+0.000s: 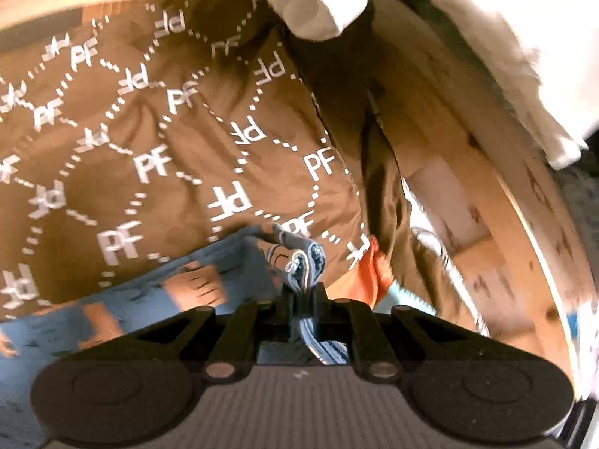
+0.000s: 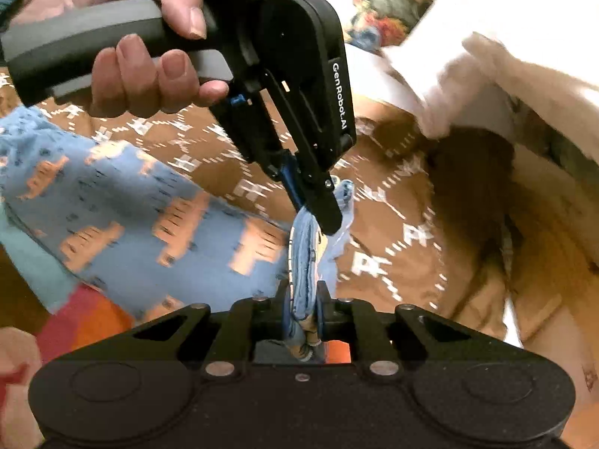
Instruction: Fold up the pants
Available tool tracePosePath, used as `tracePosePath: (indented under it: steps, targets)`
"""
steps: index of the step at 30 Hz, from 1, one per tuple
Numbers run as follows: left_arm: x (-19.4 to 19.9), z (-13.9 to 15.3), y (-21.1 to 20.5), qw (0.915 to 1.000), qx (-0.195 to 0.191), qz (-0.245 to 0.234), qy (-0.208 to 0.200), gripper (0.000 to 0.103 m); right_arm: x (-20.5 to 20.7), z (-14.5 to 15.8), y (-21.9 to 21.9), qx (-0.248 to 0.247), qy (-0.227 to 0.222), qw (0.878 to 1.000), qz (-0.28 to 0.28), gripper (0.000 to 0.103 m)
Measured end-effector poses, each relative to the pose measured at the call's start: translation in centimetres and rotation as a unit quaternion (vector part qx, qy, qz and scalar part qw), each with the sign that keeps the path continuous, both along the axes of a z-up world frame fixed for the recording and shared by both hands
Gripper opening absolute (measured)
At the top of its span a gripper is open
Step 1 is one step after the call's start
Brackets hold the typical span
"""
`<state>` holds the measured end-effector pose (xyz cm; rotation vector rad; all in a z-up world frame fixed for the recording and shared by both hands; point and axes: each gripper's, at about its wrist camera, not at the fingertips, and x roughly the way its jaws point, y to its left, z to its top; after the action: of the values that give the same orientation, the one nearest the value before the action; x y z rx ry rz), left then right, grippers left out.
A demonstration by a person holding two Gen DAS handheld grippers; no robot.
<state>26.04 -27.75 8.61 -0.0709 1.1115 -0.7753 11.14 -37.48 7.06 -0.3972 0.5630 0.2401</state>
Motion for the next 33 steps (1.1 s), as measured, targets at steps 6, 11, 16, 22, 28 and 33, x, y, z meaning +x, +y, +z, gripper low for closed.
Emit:
tracePosePath:
  steps: [6,11,16,22,28,33]
  targets:
    - [-1.8,0.7,7.5,0.9988,0.029,-0.023,-0.032,0.010,-0.2,0.5,6.5,0.005,0.028,0.998,0.054,0.013]
    - [-2.0,-0.8,13.9,0.9983,0.048,-0.018,-0.026,0.010,0.3,-0.6,12.6,0.009,0.061,0.993,0.098,0.013]
    - [-1.1,-4.2,18.3,0.9973,0.072,0.002,-0.009,0.010,1.6,-3.0,17.4,-0.002,0.096,0.988,0.124,0.013]
    - [-0.7,-6.7,20.9,0.9987,0.049,0.000,-0.014,0.019,3.0,-5.6,20.1,-0.049,0.121,0.981,0.145,0.027]
    - [-0.6,-7.3,22.3,0.9997,0.009,0.014,-0.019,0.026,2.5,-4.9,20.0,-0.072,0.120,0.978,0.153,0.050]
    - [-0.7,-8.3,24.2,0.9991,-0.025,0.032,-0.010,0.026,0.6,-4.7,18.7,-0.020,0.076,0.991,0.108,0.065]
